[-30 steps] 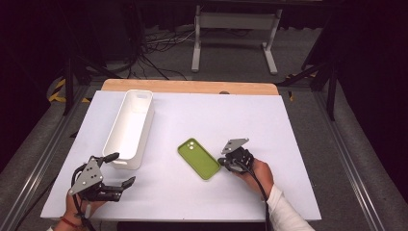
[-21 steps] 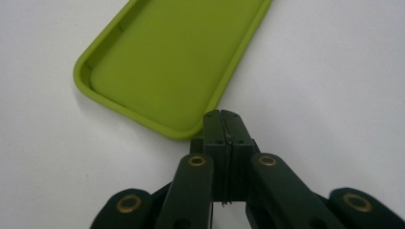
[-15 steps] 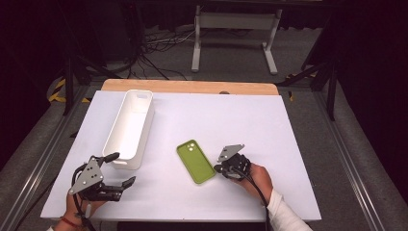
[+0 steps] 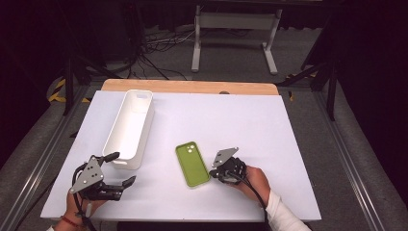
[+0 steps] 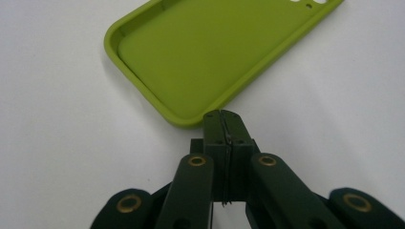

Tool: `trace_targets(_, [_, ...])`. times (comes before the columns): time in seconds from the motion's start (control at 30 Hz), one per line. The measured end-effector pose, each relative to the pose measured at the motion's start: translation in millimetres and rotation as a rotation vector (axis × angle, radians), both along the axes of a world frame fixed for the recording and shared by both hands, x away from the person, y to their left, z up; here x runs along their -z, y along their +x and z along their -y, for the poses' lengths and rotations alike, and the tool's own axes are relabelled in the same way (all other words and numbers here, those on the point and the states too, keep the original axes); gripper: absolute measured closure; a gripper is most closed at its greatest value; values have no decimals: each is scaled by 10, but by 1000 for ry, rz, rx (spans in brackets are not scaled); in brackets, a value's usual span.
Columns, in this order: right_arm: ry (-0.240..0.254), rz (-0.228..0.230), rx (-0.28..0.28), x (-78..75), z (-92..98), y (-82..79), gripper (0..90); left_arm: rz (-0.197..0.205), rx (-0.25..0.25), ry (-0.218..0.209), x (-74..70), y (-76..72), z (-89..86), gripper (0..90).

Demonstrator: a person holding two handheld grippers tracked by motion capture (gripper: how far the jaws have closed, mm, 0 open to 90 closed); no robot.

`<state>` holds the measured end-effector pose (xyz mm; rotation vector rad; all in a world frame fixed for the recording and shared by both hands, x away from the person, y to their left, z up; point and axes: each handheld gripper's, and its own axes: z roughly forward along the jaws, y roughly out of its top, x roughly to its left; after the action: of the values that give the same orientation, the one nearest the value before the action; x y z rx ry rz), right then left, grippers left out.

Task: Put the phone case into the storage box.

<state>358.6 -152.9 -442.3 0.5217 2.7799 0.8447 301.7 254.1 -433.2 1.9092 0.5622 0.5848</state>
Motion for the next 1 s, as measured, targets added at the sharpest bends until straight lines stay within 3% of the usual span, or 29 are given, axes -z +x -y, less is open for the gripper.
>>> trace_targets(0.5, [4,-2,-36,4,-64,-46,900,6,-5,0,-11,-7,-13,94])
trace_targets(0.77, [66,14,19,-56,41,-3,837,30,-9,-6,-37,-53,-33,97])
trace_targets(1.0, [87,43,42,-105,89,12,733,36,-16,-11,-57,-62,-57,96])
